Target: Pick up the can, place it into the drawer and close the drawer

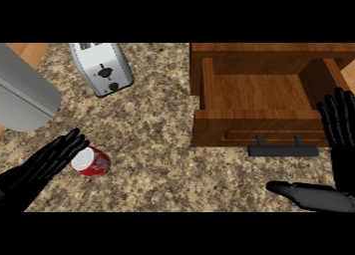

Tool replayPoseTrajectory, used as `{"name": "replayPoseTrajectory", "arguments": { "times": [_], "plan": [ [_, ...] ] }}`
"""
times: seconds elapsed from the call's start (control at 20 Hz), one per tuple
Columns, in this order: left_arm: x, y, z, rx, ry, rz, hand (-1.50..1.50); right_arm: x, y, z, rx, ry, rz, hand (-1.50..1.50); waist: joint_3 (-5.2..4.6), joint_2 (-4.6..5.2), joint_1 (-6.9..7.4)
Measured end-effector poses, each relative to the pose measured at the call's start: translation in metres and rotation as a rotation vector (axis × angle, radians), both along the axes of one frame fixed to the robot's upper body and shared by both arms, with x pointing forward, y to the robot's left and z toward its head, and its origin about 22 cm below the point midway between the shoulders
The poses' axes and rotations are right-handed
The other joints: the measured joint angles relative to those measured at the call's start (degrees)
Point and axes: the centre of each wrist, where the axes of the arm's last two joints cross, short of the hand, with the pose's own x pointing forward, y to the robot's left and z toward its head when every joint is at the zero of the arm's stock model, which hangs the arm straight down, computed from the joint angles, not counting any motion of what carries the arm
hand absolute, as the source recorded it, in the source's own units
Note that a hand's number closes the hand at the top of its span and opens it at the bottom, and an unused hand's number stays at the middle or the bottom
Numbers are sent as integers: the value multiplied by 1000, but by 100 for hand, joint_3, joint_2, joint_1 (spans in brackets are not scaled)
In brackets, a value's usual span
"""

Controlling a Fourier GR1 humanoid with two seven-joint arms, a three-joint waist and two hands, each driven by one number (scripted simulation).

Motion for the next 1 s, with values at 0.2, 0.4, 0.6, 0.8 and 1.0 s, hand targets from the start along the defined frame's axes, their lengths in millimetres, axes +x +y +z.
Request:
{"name": "replayPoseTrajectory", "arguments": {
  "times": [0.2, 0.4, 0.6, 0.8, 1.0],
  "plan": [
    [-5, 25, 4, 35, 52, -64, -150, -9, 0, 0, -1, 58, -22, -150, 7, -8, -1],
    [-6, 48, 14, 36, 74, -84, -150, -17, -11, -8, 7, 81, -28, -150, 10, -12, -7],
    [-5, 60, 4, 24, 108, -67, -150, -29, -17, -9, 4, 81, -25, -150, 11, -12, -17],
    [-3, 71, 7, 24, 132, -42, -150, -33, -20, -21, 4, 85, -34, -150, 13, -11, -16],
    [6, 71, 1, 36, 150, -22, -150, -32, -31, -23, 1, 87, -40, -150, 12, -9, -20]
  ]
}}
